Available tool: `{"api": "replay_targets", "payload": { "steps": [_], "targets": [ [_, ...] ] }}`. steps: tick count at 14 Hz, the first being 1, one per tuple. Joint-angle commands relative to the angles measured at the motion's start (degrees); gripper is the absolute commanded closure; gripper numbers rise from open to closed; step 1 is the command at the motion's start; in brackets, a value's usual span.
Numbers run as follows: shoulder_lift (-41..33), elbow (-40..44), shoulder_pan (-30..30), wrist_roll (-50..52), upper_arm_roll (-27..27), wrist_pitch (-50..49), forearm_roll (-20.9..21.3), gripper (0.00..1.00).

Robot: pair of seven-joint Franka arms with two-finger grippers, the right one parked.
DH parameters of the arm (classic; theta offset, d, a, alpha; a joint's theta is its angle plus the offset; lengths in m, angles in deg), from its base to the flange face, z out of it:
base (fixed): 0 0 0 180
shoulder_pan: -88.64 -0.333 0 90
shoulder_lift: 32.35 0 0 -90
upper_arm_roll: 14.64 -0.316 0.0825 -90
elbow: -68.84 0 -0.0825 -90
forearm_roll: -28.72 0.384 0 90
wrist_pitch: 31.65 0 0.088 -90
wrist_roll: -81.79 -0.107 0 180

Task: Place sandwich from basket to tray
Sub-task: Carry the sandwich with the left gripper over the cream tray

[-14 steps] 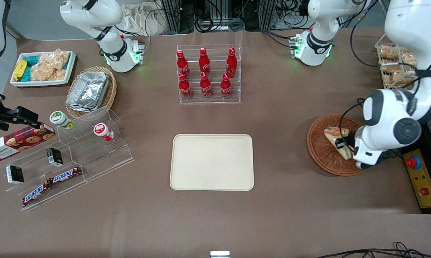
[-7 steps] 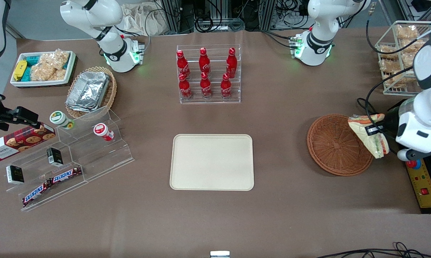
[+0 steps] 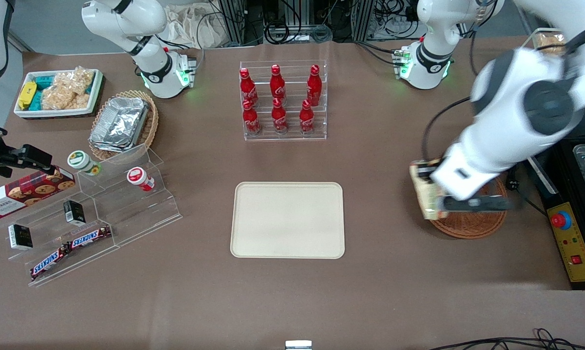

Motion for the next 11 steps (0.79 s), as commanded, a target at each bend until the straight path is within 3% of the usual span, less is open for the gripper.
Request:
{"api": "replay_targets", "payload": {
  "steps": [1, 5, 9, 10, 11],
  "targets": [
    [7.52, 0.78, 6.08, 3.32, -0.1, 6.83, 2.92, 1.0],
    [17.9, 1.48, 13.56, 9.21, -1.24, 18.61, 8.99, 1.0],
    [25.11, 2.27, 19.71, 10.28, -6.77, 28.45, 9.53, 1.0],
    [26.17, 2.71, 21.55, 10.37, -8.78, 29.35, 9.18, 0.86],
    [26.27, 3.06, 23.05, 12.11, -10.28, 29.36, 8.92, 0.42]
  ]
}}
